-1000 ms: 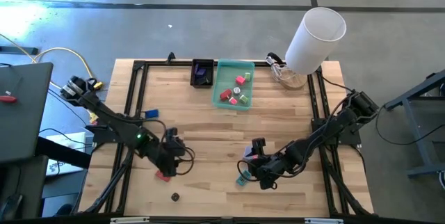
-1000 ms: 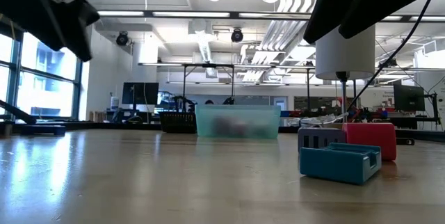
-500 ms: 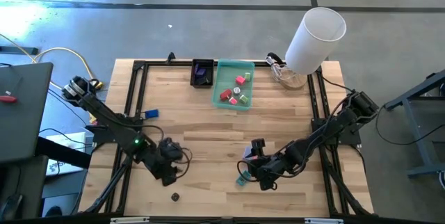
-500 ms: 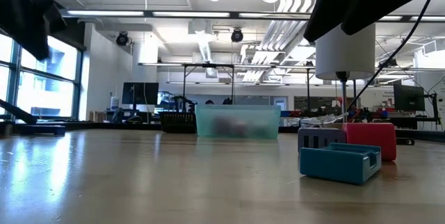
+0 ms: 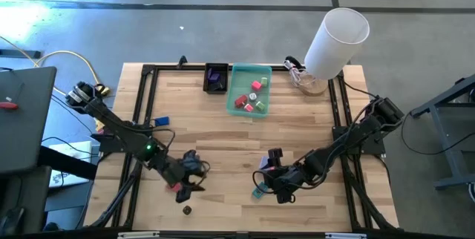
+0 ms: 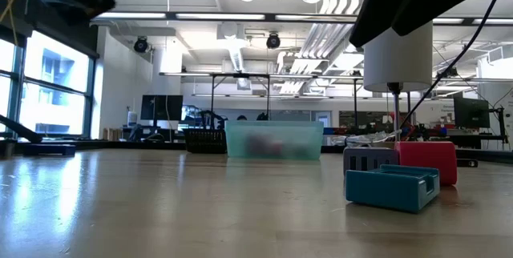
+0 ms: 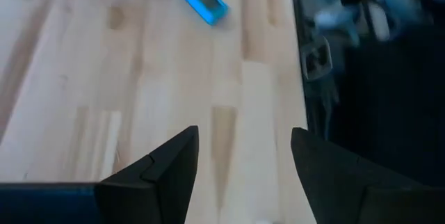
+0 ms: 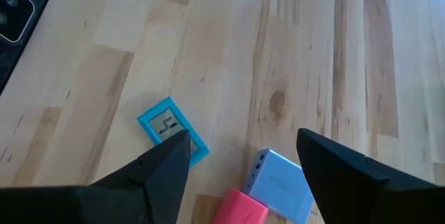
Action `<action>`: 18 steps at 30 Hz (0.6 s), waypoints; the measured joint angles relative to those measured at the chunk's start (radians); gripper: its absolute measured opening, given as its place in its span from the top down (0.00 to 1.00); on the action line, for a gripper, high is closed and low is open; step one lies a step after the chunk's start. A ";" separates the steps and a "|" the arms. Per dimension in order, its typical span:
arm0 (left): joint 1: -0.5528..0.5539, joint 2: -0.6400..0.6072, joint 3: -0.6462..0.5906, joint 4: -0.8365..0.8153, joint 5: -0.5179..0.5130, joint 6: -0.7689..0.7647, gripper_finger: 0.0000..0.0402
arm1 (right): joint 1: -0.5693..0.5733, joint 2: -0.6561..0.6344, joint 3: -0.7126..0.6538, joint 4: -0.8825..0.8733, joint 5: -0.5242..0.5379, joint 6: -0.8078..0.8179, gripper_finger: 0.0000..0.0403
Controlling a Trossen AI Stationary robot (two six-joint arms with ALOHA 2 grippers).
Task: Pick & Place Office items
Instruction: Put the white charger adapter into the green bin
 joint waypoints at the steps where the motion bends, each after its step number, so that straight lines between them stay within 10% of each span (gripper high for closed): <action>1: 0.008 0.002 0.027 -0.041 0.024 0.017 0.45 | -0.003 0.000 0.000 0.000 -0.003 -0.001 0.38; 13: -0.081 0.400 0.677 -0.771 -0.047 -0.013 0.45 | -0.011 0.000 0.000 -0.009 -0.016 -0.001 0.38; 18: -0.093 0.570 0.813 -0.950 0.042 -0.292 0.45 | -0.011 0.000 0.000 -0.007 -0.039 0.009 0.38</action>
